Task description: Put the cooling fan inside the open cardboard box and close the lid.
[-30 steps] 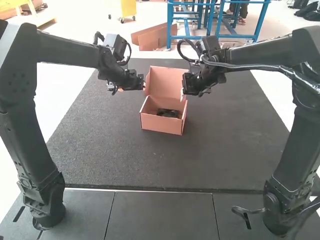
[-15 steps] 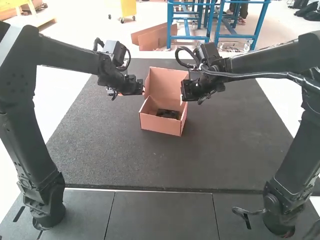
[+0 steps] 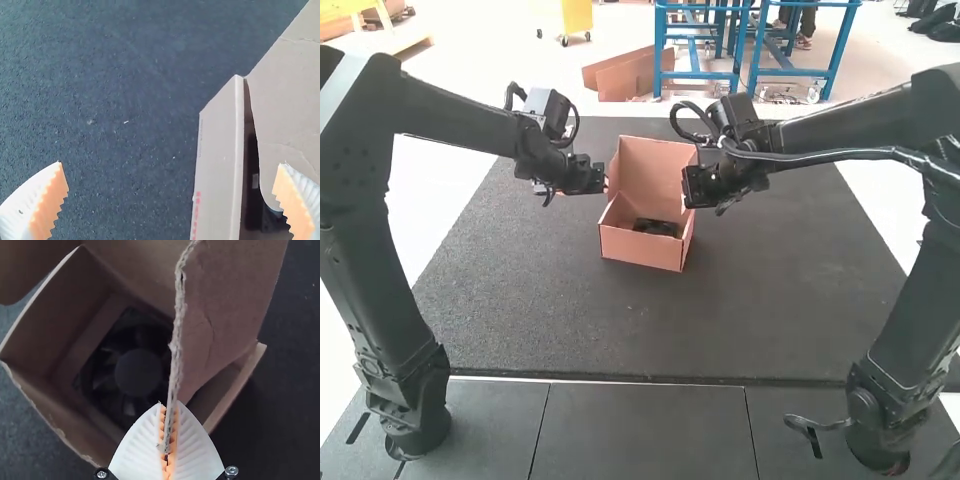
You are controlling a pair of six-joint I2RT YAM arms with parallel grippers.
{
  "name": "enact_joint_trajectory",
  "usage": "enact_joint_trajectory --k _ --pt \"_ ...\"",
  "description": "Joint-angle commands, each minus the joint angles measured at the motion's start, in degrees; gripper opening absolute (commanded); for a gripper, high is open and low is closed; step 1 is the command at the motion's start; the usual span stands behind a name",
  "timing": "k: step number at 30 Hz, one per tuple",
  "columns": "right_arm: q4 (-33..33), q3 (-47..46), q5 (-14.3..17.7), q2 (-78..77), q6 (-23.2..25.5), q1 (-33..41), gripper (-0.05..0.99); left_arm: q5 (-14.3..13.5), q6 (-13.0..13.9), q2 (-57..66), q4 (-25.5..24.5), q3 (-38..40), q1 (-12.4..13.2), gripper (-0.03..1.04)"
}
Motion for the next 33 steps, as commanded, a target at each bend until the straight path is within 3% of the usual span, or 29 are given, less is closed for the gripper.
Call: enact_joint_trajectory --k 1,8,21,33 --pt "0.36 -0.41 -0.37 -1.77 -0.89 1.38 -0.01 1.62 -0.14 -3.26 0.93 -0.66 0.25 0.97" --pt "1.60 -1.46 -0.19 -1.77 -0.98 1.65 -0.01 3.11 0.04 -3.96 2.07 -2.24 -0.01 0.97" --pt "4.76 -4.71 0.69 -1.77 -1.16 3.67 -0.01 3.02 0.13 -5.28 3.57 -5.49 -0.01 0.97" --pt "6.96 -7.79 2.36 -2.30 -5.81 5.78 -0.01 3.11 0.13 -5.28 4.00 -6.99 -0.01 0.97"
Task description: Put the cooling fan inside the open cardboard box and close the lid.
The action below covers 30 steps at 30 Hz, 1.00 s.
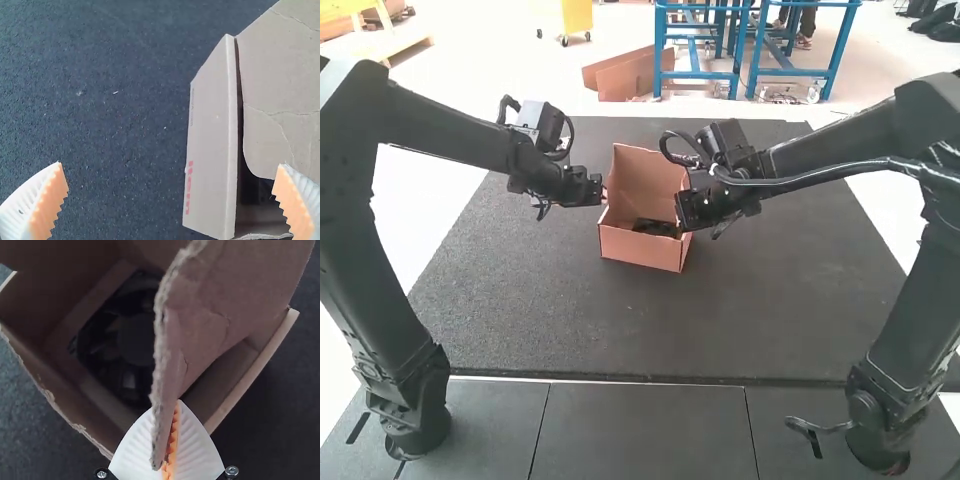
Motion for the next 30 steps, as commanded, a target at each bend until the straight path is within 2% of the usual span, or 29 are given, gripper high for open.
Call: enact_joint_trajectory --k 1,15,26,30 --pt "0.69 -0.82 -0.57 -2.28 -3.04 2.28 -0.01 0.62 0.13 -1.63 0.60 -0.24 -0.08 0.97" --pt "4.29 -2.93 5.49 -2.28 -9.81 2.90 -0.01 0.44 0.48 -2.77 0.24 -1.73 0.01 0.97" --pt "4.29 -3.37 6.19 -1.84 -11.74 2.90 -0.01 0.09 1.27 -3.47 0.16 -1.73 0.28 0.97" --pt "4.29 -3.37 7.07 -1.66 -12.27 3.07 -0.01 -1.05 1.89 -4.44 0.07 -1.82 0.89 0.97"
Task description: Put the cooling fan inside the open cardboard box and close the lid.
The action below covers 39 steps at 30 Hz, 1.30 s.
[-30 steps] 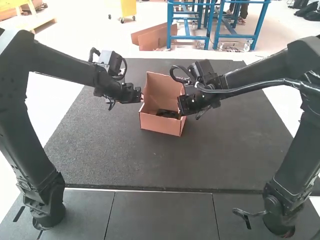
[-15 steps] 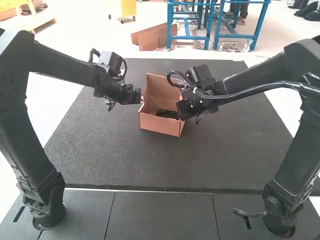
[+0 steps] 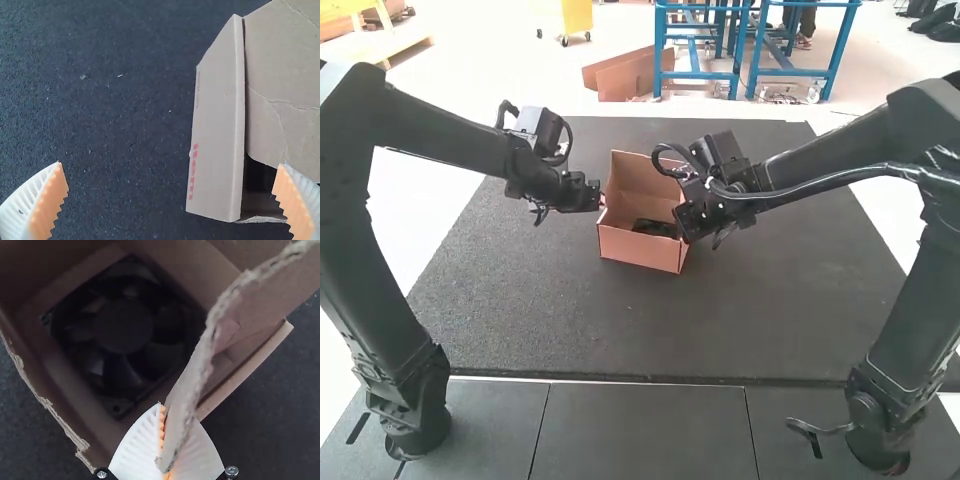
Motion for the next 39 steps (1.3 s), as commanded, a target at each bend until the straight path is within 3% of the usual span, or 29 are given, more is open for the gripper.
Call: enact_joint_trajectory --k 1,2,3,5,8,10,14,19,26,39 --pt "0.27 -0.02 0.76 -1.66 -1.19 1.24 -0.01 -1.47 1.49 -3.52 0.46 0.00 0.98 0.97" --pt "0.27 0.33 0.85 -1.66 -0.84 1.24 0.00 -2.08 1.67 -3.88 0.46 0.00 1.24 0.97" --pt "0.27 0.86 1.11 -1.66 0.39 1.24 0.08 -2.43 1.76 -4.14 0.55 0.08 1.42 0.97" --pt "-0.70 2.61 1.11 -1.84 2.68 1.06 0.38 -2.43 1.58 -4.84 0.55 0.17 1.95 0.97" --pt "-5.45 5.60 1.02 -1.84 3.56 1.06 0.69 -2.43 1.49 -5.81 0.99 0.17 3.00 0.97" --pt "-7.29 7.10 0.76 -1.75 4.00 1.06 0.82 -2.43 1.49 -6.07 1.43 0.17 3.53 0.97" --pt "-10.46 9.03 0.32 -1.75 4.79 0.80 0.90 -2.43 1.67 -6.07 2.92 1.05 4.14 0.97" --pt "-15.55 11.93 -2.58 -2.71 8.30 -0.08 0.91 -2.61 1.58 -5.98 5.65 4.22 3.70 0.97" --pt "-17.66 12.19 -3.20 -7.46 8.48 -2.63 0.91 -7.18 1.58 -3.79 8.64 10.63 3.00 0.97" --pt "-19.07 11.23 -3.46 -16.34 8.04 -6.67 0.90 -7.44 2.28 6.94 4.24 24.69 -4.73 0.97"
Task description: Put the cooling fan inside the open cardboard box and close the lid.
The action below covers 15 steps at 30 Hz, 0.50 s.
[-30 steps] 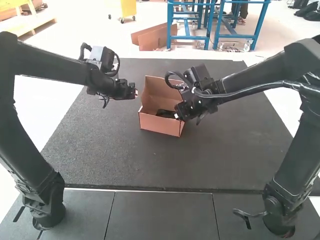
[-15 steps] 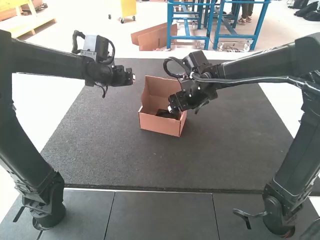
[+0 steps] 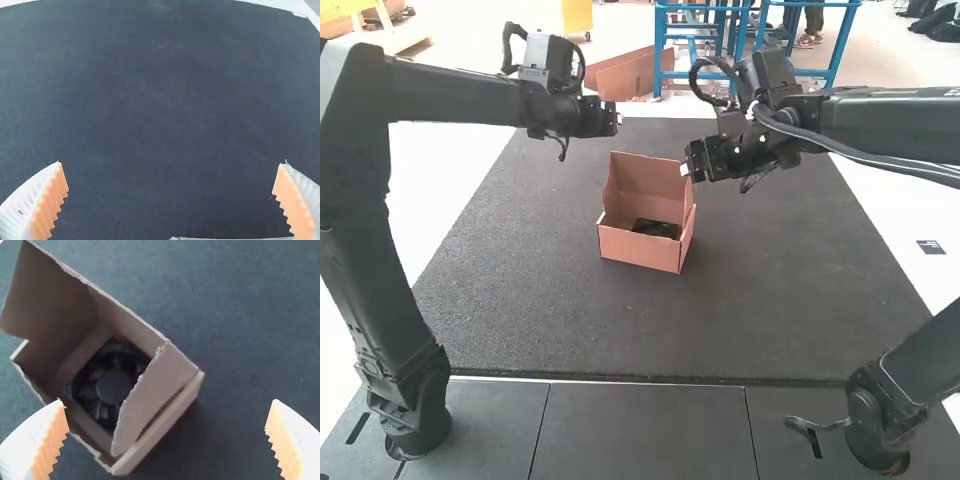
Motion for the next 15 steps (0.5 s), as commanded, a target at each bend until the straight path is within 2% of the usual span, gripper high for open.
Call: enact_joint_trajectory --k 1,6,15 --pt "-0.23 0.65 -1.21 -1.56 0.59 -1.36 0.90 -0.58 1.15 1.74 -0.31 4.57 -1.87 0.97" --pt "-0.14 0.91 -1.92 -1.56 0.59 -2.59 0.90 -0.41 2.38 4.99 -1.89 7.73 -3.72 0.97" --pt "0.12 3.81 -4.11 -1.21 1.56 -4.09 0.90 -0.23 7.92 9.12 -10.77 9.58 -4.60 0.97"
